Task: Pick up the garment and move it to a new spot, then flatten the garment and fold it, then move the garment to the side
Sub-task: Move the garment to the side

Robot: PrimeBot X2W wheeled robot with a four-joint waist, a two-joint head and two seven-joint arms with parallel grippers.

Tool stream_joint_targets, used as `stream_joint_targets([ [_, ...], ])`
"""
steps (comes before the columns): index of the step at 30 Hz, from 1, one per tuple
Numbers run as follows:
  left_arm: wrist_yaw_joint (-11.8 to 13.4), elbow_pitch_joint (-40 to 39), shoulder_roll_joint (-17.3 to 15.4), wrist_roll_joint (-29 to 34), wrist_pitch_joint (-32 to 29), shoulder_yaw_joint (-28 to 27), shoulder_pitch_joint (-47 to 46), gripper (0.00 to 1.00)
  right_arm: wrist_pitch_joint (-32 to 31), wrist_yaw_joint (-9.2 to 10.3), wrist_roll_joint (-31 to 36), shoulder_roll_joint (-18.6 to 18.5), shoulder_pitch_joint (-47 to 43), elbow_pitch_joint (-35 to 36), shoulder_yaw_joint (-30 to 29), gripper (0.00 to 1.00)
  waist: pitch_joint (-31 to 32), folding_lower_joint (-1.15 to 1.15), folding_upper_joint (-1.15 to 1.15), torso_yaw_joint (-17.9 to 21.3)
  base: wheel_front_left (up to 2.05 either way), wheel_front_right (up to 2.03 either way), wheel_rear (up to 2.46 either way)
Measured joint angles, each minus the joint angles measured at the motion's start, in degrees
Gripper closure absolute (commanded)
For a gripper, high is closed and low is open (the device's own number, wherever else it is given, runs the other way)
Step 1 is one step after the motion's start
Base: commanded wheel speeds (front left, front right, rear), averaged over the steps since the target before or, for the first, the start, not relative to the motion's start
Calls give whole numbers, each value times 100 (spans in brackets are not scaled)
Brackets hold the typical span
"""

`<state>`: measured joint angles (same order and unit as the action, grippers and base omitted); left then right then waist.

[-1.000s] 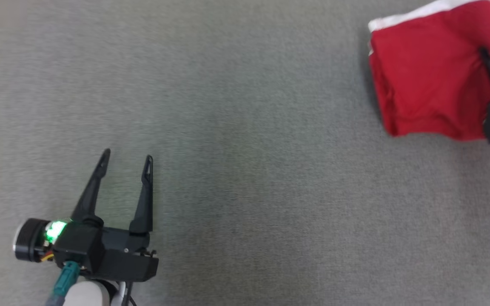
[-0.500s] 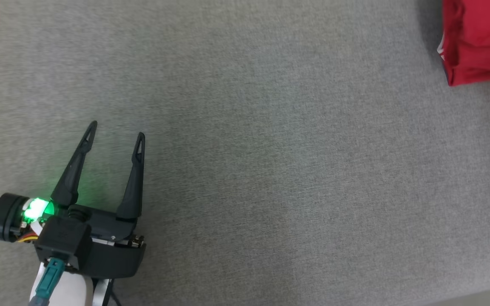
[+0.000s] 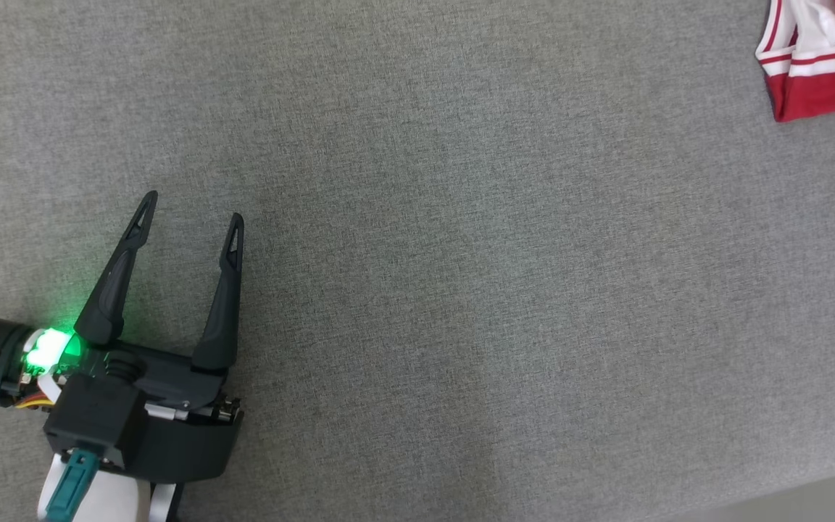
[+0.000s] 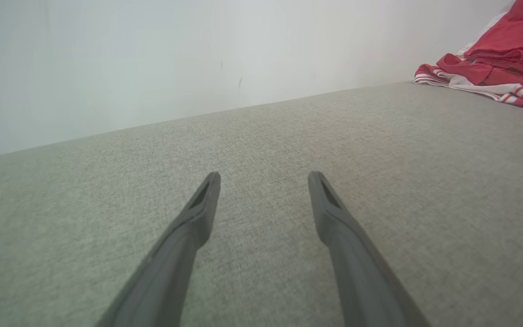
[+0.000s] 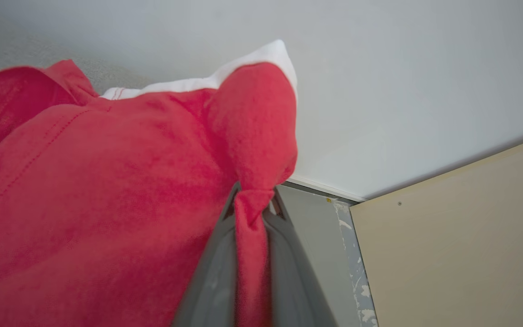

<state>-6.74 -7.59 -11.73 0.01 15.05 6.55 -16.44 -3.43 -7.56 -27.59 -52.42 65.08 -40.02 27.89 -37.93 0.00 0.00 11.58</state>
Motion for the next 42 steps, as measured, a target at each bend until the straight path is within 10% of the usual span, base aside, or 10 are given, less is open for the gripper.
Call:
stream_joint_targets([
  [6,20,-38,-29,-1,2,22,-2,0,129,0,-44,30,121,-243,-73,100,-100,-1,0,26,0,0,0],
  [7,20,-35,-30,-2,2,31,-4,0,145,0,-48,57,126,-302,-73,80,-106,-1,0,22,0,0,0],
  [8,20,-30,-30,-3,2,40,-9,0,174,0,-40,81,132,-354,-73,16,-109,-1,0,18,0,0,0],
  [9,21,-23,-30,-4,4,48,-16,0,240,0,-3,107,147,-398,-81,0,-111,-1,0,10,0,0,0],
  [24,170,255,125,-215,1,67,6,0,1134,0,528,684,349,-881,-609,0,319,0,0,-105,0,0,0],
  [42,371,583,407,-516,0,-439,960,0,1813,0,131,1925,-1733,325,-1248,0,1920,-1,0,-511,0,0,0],
])
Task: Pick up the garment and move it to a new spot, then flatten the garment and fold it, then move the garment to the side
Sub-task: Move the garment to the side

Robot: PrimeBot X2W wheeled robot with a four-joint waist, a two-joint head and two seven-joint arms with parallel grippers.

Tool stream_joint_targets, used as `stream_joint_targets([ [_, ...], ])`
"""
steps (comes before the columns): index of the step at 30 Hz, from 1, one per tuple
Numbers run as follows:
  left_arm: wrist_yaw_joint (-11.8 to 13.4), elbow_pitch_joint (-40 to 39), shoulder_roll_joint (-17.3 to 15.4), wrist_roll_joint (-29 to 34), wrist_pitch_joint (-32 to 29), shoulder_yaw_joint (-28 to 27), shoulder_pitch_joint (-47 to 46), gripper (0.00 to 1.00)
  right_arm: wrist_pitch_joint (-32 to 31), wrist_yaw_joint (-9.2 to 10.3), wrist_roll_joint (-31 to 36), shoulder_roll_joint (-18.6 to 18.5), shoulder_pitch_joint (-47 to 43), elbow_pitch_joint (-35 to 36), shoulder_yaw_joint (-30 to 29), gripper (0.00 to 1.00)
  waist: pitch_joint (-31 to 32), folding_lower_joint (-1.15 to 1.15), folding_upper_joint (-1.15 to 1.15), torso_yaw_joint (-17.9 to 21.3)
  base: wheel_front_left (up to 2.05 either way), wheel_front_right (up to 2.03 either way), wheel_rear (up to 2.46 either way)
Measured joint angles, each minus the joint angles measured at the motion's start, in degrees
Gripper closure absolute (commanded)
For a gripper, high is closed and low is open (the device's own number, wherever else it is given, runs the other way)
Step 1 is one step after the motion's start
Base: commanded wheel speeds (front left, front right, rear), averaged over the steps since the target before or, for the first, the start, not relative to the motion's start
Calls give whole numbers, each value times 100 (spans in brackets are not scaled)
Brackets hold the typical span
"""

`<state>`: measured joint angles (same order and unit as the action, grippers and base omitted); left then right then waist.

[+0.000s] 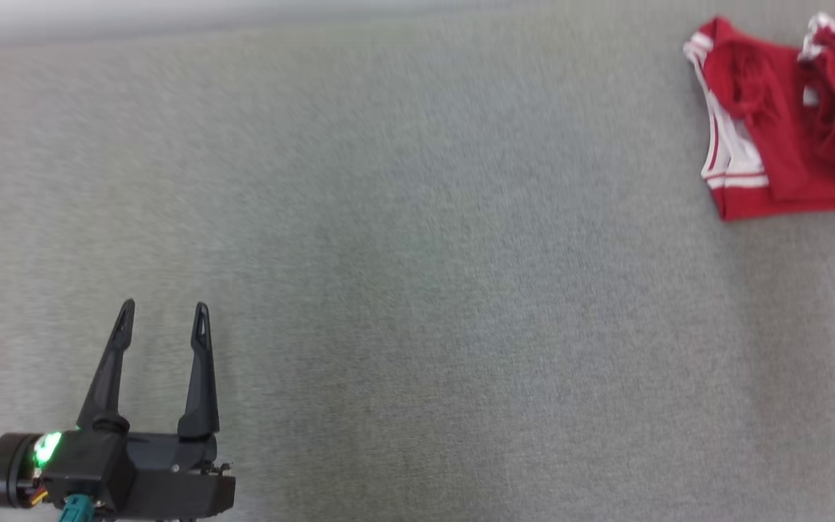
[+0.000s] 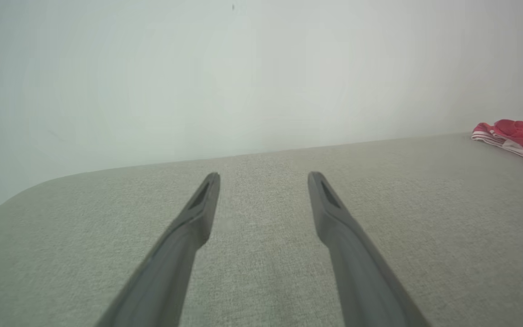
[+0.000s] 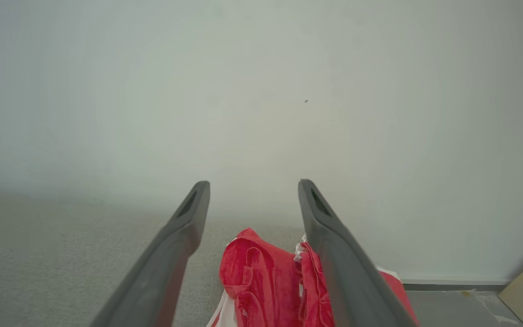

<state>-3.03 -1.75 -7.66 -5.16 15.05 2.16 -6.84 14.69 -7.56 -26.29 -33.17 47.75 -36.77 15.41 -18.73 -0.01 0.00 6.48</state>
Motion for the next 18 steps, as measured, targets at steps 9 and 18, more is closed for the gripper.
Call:
stream_joint_targets([
  [9,-36,250,165,-46,0,-107,344,0,24,0,242,869,-1614,770,-772,0,774,0,0,-320,0,0,0],
  [18,-57,390,243,-46,0,-241,649,0,-13,0,427,1583,-3077,1573,-1035,0,1367,0,0,-594,0,0,0],
])
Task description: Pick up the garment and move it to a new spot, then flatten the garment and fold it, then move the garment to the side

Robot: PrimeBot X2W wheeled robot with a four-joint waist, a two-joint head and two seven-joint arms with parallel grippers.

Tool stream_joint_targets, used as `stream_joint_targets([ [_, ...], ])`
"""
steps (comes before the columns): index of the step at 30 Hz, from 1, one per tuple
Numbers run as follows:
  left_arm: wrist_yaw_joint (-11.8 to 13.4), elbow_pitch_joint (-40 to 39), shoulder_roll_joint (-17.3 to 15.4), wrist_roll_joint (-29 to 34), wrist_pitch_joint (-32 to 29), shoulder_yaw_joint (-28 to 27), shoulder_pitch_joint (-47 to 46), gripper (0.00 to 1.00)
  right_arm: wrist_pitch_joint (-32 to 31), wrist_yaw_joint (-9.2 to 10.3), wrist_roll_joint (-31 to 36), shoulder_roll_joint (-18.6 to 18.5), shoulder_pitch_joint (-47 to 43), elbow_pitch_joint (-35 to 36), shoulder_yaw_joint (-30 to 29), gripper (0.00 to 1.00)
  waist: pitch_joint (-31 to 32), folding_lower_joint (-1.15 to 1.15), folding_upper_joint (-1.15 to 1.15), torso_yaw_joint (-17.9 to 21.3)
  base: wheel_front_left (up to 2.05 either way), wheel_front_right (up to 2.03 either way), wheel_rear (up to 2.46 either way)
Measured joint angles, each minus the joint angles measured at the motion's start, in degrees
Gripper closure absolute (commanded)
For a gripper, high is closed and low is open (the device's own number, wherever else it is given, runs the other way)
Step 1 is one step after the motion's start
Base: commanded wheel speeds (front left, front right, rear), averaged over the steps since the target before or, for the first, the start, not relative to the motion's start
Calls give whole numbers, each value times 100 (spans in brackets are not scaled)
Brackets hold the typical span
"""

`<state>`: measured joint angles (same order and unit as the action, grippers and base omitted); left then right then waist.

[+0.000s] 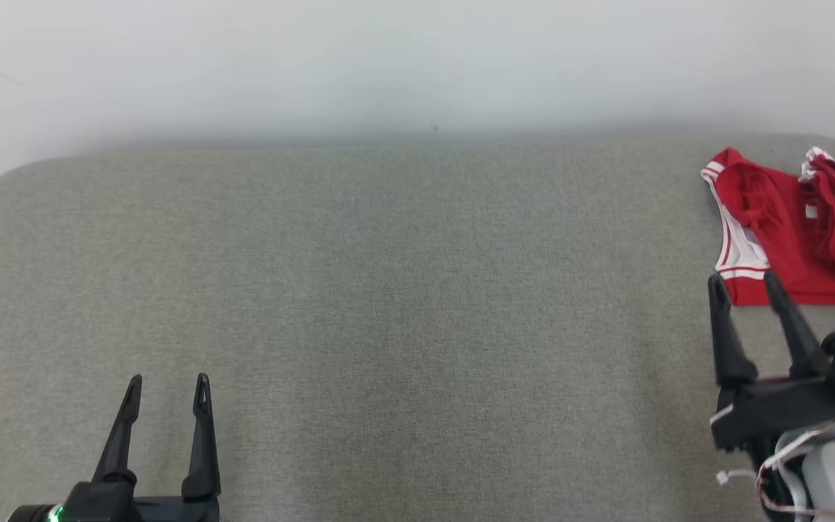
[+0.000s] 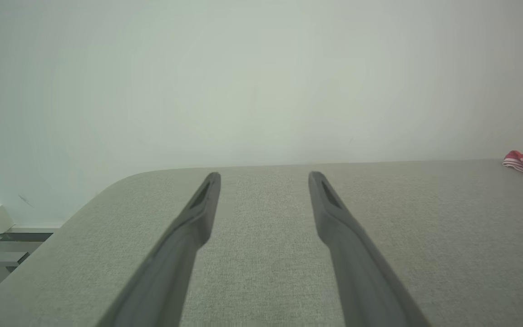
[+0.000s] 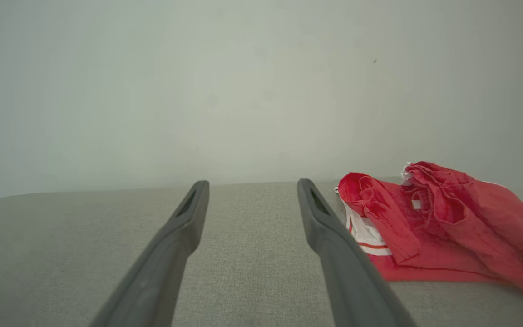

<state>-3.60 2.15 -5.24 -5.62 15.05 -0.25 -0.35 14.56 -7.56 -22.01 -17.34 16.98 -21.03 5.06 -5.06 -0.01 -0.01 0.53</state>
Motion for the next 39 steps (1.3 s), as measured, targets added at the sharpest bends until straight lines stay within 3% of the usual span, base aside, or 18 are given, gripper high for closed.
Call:
stream_joint_targets([
  [19,-90,348,120,18,0,-129,202,0,-255,0,406,940,-1720,1139,-499,0,550,1,1,-133,0,0,0],
  [31,-177,613,123,48,0,-174,231,0,-294,0,467,1133,-1908,1213,-460,0,594,1,1,-116,0,0,0],
  [32,-180,630,124,48,0,-172,231,100,-294,0,471,1139,-1908,1215,-457,100,595,1,1,-120,0,0,0],
  [39,-189,967,158,-130,-108,-179,304,100,-349,0,320,1183,-2056,918,-444,100,595,2,1,-119,0,0,0],
])
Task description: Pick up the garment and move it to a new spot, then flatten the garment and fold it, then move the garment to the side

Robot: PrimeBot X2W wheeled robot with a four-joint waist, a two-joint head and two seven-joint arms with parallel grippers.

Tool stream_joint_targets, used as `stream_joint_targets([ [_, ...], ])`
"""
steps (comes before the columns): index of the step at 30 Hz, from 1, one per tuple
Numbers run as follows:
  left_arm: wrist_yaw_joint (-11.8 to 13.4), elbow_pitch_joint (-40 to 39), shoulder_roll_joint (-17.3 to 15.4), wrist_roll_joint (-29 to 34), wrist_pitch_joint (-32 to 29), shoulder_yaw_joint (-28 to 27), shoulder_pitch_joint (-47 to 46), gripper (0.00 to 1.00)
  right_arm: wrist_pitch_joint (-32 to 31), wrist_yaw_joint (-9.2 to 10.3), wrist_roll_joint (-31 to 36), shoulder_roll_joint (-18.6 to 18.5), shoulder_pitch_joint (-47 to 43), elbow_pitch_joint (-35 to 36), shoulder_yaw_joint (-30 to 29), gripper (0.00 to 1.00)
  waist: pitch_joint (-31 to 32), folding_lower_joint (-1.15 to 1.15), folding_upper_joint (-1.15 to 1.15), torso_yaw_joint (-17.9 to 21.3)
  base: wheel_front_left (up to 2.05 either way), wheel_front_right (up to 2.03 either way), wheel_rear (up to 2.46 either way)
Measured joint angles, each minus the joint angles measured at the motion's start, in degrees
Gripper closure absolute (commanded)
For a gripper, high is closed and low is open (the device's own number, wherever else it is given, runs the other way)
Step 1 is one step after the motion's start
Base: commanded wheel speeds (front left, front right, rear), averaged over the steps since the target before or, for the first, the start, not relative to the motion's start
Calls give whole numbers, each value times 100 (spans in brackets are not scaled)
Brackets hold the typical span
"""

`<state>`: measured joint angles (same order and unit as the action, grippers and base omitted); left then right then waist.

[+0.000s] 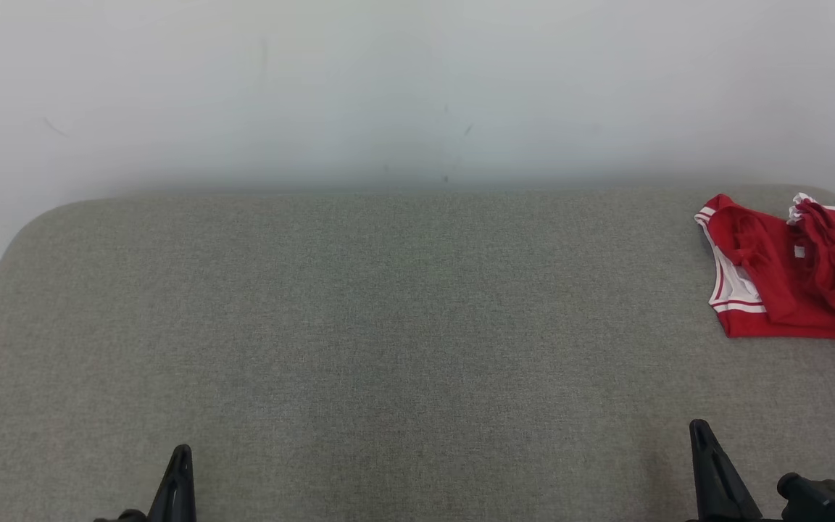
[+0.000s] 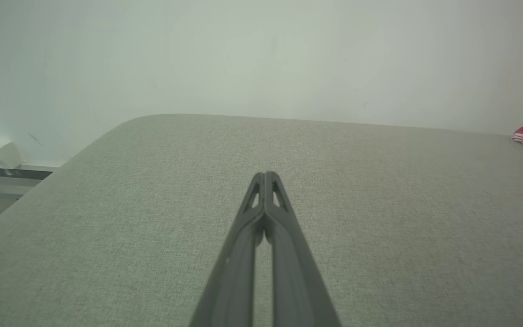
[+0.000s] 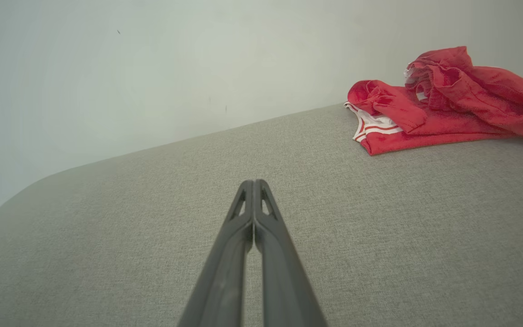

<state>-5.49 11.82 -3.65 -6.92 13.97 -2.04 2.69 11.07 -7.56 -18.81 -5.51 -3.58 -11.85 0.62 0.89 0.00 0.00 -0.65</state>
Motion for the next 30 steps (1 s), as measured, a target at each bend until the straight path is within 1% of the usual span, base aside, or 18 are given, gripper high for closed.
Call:
stream_joint_targets([
  [16,-14,40,12,-1783,-407,-77,-89,100,-357,0,-1517,54,142,-41,-141,100,-14,0,0,8,0,0,0],
  [30,-56,65,25,-3086,-715,-146,-227,100,-634,0,-2644,90,297,-77,-252,100,-26,0,0,16,0,0,0],
])
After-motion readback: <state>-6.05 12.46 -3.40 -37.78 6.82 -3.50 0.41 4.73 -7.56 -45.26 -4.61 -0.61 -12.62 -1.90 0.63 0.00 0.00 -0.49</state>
